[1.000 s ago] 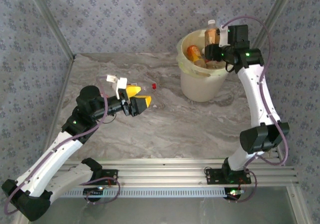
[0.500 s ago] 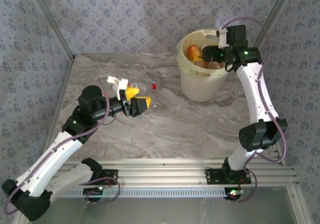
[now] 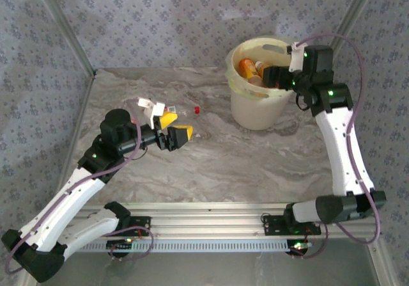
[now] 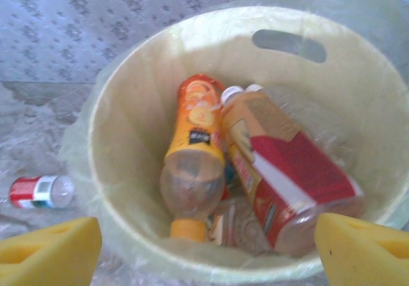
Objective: Put the plastic bottles in the bin
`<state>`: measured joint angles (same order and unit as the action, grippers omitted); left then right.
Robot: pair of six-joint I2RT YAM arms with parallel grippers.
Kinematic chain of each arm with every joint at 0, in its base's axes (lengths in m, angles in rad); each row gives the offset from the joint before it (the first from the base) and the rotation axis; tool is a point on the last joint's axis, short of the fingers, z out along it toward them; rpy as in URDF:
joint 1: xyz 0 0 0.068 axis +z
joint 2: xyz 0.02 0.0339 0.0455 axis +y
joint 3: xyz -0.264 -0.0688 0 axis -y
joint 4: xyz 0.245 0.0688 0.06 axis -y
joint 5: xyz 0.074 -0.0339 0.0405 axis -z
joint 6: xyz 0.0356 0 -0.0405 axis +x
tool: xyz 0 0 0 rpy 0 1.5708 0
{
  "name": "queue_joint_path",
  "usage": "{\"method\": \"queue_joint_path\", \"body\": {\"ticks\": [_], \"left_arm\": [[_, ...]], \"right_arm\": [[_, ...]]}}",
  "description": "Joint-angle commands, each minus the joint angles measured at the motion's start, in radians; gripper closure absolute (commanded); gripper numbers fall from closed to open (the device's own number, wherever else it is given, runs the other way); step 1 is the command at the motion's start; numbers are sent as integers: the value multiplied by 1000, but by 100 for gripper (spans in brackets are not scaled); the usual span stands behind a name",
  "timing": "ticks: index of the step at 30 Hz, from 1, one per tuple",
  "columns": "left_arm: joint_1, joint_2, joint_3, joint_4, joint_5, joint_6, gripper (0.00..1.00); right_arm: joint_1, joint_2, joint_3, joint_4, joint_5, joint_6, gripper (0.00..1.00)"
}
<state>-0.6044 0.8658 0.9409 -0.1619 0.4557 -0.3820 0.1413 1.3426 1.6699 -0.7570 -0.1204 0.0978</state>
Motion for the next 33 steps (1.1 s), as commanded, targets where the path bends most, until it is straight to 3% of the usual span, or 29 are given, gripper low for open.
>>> {"method": "queue_joint_path", "body": {"ticks": [1, 7, 13, 19, 28, 33], "left_arm": [[-8, -11, 46, -17, 5, 65, 0], [-6, 35, 118, -124, -9, 177, 0], [-6, 93, 201, -239, -36, 280, 0], [-5, 170, 306, -382, -120, 401, 0], [3, 345, 483, -591, -271, 572, 0], [54, 506, 590, -707, -301, 625, 1]], "right_arm": [[16, -134, -123, 108, -110, 58, 9], [54, -329, -324, 133, -182, 118, 0], [74, -538, -541, 130, -165, 162, 0], [77, -689, -701, 112, -240, 199, 0], [80, -745, -793, 135, -238, 210, 0], [80, -741, -818, 152, -286, 209, 0]]}}
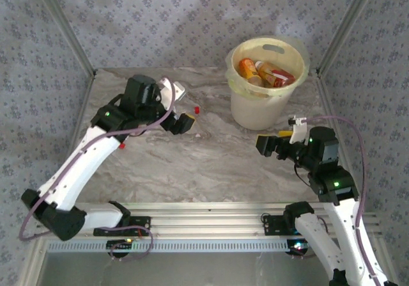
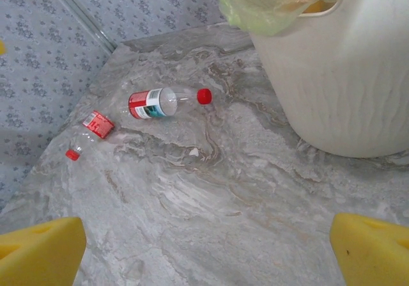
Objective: Put the plastic bottles in the bin
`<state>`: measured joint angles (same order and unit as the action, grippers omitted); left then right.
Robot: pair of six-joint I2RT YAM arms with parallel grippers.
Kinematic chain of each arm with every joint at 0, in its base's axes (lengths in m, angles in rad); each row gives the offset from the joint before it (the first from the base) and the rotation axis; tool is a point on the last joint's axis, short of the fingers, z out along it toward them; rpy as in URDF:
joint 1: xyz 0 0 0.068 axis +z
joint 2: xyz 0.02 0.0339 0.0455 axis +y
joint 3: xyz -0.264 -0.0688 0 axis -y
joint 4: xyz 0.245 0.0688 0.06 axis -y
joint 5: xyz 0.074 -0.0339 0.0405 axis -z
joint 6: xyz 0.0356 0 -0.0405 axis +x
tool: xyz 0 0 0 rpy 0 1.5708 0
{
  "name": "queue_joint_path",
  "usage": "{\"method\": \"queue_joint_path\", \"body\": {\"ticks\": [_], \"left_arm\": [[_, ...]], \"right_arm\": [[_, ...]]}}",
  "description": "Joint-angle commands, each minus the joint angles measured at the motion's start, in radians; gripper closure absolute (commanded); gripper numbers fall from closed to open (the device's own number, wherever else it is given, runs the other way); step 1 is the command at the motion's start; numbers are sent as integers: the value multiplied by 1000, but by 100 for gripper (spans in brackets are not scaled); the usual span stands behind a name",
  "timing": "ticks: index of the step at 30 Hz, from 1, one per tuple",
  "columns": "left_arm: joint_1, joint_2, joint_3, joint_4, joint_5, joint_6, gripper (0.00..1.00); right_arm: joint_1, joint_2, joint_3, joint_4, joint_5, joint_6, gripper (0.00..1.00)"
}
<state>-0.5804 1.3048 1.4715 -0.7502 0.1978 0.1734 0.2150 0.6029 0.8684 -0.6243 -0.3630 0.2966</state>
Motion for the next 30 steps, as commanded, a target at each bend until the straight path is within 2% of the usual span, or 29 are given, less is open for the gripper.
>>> {"method": "queue_joint_path", "body": {"ticks": [1, 12, 17, 23, 30], "left_arm": [[43, 107, 86, -145, -43, 84, 2], [143, 491, 342, -307, -105, 172, 7], [194, 612, 380, -275, -54, 149, 10], [242, 740, 421, -244, -60, 142, 10], [261, 817, 435, -175, -156, 208, 3]], "right_arm": [[6, -2, -23, 45, -51, 11, 0], [6, -20, -74, 69, -75, 34, 0], [6, -25, -85, 66, -79, 40, 0], [8, -26, -83, 57, -84, 45, 0], [9, -27, -80, 39, -75, 47, 0]]}}
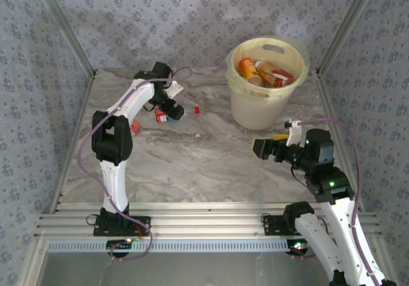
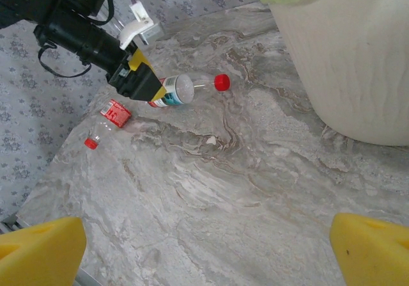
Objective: Put the plastic bottles in the bin
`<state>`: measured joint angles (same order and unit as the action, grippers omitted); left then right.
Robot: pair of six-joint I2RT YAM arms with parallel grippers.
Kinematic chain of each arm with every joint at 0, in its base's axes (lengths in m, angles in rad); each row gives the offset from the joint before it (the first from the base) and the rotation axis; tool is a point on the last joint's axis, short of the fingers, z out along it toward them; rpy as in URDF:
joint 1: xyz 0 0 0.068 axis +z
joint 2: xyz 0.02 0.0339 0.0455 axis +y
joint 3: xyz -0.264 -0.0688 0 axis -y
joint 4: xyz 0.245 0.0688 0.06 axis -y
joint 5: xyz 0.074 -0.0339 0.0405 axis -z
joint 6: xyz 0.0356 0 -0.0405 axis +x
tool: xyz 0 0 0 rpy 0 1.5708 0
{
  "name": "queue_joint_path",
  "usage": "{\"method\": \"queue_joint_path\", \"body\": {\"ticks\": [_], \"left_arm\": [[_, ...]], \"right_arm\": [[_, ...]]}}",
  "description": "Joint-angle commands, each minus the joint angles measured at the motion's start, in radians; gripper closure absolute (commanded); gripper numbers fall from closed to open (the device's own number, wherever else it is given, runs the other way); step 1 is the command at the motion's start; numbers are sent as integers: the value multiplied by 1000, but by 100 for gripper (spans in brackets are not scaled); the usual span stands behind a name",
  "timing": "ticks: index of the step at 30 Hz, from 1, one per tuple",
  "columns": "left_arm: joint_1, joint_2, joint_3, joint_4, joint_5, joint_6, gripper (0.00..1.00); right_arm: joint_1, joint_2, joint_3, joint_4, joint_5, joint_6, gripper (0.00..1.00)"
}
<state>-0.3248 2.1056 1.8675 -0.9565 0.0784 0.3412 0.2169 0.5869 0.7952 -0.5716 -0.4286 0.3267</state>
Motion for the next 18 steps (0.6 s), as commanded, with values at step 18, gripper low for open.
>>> {"method": "queue_joint_path", "body": {"ticks": [18], "left_arm": [[21, 129, 62, 29, -18, 30, 3]], "right_arm": [[9, -13, 0, -44, 9, 24, 0]]}}
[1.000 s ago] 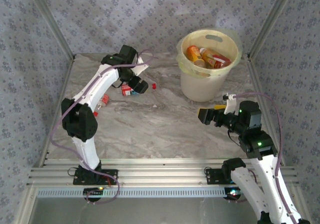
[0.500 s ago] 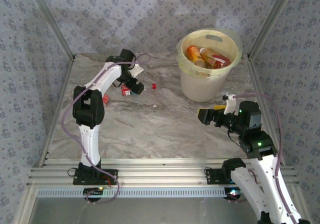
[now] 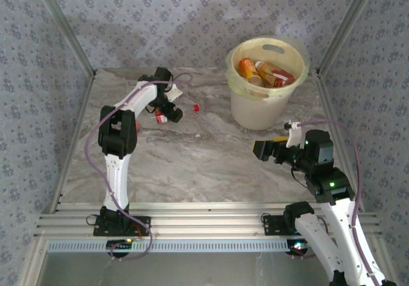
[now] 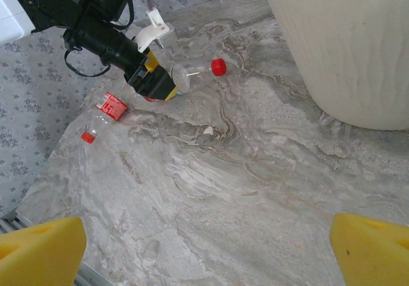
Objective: Put the plastic bottles in the bin
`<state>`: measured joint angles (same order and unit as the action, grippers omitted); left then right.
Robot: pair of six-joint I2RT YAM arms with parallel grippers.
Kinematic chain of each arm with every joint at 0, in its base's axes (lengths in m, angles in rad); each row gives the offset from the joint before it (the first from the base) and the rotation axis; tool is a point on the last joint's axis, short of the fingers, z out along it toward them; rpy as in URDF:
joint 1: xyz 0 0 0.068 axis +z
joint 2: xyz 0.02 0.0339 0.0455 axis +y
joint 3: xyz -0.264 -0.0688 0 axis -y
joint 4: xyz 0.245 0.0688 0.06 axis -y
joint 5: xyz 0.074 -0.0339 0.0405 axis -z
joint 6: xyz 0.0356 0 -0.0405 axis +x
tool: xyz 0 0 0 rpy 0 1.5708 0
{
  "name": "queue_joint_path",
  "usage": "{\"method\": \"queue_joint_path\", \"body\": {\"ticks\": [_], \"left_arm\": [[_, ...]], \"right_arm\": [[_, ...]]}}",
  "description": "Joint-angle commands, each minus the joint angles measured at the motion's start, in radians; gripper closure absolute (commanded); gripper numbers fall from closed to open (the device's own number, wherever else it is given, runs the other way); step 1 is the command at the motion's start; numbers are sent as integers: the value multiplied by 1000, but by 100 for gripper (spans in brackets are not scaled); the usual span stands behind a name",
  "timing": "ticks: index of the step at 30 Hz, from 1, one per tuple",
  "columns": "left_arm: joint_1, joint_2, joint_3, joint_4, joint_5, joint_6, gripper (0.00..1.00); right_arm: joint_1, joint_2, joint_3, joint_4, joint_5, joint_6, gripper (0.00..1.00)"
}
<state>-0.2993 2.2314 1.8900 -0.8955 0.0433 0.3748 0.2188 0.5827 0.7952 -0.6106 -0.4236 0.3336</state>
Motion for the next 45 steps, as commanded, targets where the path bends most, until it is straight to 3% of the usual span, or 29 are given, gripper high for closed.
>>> {"method": "queue_joint_path", "body": {"ticks": [1, 10, 16, 27, 30, 38, 45], "left_arm": [[-6, 0, 38, -43, 22, -13, 5], [-51, -78, -109, -79, 43, -83, 13], [-74, -160, -259, -13, 41, -169, 19], [-124, -334, -460, 155, 89, -284, 45], [-150, -401, -496, 208, 163, -327, 50], [-198, -669, -723, 576, 486, -609, 50], [-297, -784, -843, 823, 682, -773, 50]], "right_arm": [[8, -9, -4, 0, 0, 21, 0], [11, -6, -27, 30, -8, 29, 0], [16, -9, -42, 37, -10, 37, 0], [27, 10, -53, 63, 0, 77, 0], [30, 27, -75, 105, 15, 142, 0], [49, 72, -187, 464, -103, 409, 0], [149, 194, -160, 661, -127, 465, 0]]}}
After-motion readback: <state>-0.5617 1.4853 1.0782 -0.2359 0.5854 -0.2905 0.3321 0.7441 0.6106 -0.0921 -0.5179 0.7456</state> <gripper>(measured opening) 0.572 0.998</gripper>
